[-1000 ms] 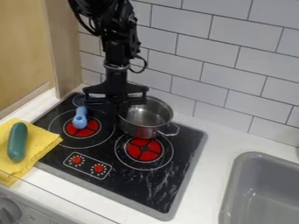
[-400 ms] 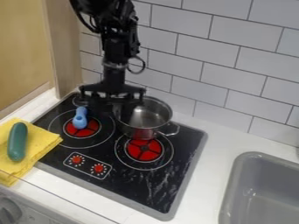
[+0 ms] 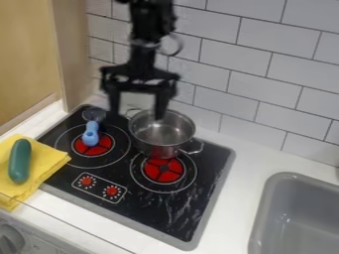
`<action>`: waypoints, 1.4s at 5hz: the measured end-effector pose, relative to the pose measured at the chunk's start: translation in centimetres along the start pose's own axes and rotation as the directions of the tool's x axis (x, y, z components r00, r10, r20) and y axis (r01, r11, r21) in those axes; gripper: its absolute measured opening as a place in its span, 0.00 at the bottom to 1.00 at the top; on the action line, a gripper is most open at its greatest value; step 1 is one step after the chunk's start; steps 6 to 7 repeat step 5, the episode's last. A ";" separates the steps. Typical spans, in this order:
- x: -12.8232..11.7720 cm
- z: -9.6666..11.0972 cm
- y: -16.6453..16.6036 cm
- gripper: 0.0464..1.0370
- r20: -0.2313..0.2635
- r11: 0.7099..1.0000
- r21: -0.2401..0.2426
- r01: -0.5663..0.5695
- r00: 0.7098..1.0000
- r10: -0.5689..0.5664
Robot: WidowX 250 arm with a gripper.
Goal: Move the silver pot above the right stove
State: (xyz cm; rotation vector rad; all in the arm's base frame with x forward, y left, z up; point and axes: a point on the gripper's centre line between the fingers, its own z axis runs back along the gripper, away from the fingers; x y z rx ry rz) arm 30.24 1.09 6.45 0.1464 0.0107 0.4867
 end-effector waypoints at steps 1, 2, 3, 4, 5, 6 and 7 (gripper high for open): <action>-2.0 1.3 -1.6 0.96 -0.002 0.996 0.010 0.090 0.996 -0.090; -5.0 1.6 -2.0 0.96 -0.040 0.984 0.023 0.176 0.984 -0.175; -7.1 2.6 -3.0 0.96 -0.001 0.974 -0.053 0.219 0.976 -0.219; -9.5 2.6 -5.6 0.96 0.002 0.942 -0.052 0.330 0.944 -0.331; -11.6 1.3 -7.6 0.96 -0.026 0.910 -0.027 0.414 0.910 -0.415; -11.6 1.3 -7.6 0.96 -0.026 0.910 -0.027 0.414 0.910 -0.415; -11.6 1.3 -7.6 0.96 -0.026 0.910 -0.027 0.414 0.910 -0.415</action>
